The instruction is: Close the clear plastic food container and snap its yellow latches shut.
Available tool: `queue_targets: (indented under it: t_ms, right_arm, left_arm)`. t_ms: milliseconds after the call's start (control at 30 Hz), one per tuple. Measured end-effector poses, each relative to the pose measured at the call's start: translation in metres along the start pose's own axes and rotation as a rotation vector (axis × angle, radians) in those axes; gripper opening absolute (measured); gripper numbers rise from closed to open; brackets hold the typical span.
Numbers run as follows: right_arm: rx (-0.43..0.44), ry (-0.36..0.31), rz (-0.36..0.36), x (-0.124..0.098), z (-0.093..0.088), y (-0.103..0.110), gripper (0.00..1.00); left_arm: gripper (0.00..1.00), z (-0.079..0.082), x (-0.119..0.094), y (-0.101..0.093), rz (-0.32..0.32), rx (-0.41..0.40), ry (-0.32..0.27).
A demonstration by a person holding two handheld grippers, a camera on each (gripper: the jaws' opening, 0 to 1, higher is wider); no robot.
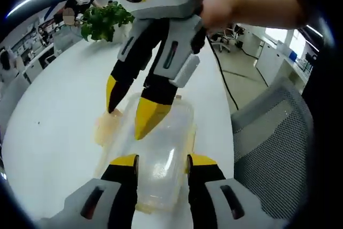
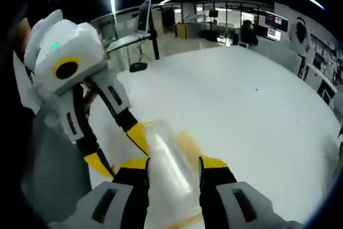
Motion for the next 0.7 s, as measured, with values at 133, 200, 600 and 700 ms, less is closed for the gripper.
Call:
queue_targets:
  t_ms: [133,200,600,700]
  right_arm:
    - [0.01,0.042,0.018,0.004,-0.003,-0.006,0.39]
    - [0.028,0.072,0.067,0.007,-0.007,-0.007,0.4]
    - [0.011,0.159,0.133,-0.008,-0.002,-0.02,0.43]
    - [-0.038,0.204,0.172,-0.011,0.007,-0.019,0.42]
  left_arm:
    - [0.38,0.0,0.001,-0.001,0.01,-0.004,-0.004]
    - [0.39,-0.001,0.0,-0.002,0.018,0.002,-0.01]
    - [0.4,-0.001,0.0,-0.006,0.044,0.019,-0.011]
    - [0.4,0.003,-0.003,-0.006,0.059,0.036,0.003]
Point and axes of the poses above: the point that each gripper's makers call its tool centre point, and the gripper's own axes: x roughly forward along the fingers, y roughly to its left, z roughly out of its top, the point moved 9 cm from there along -x, roughly backward along the fingers, and after that the axes turned 15 degrees about z, right-handed, at the moved point
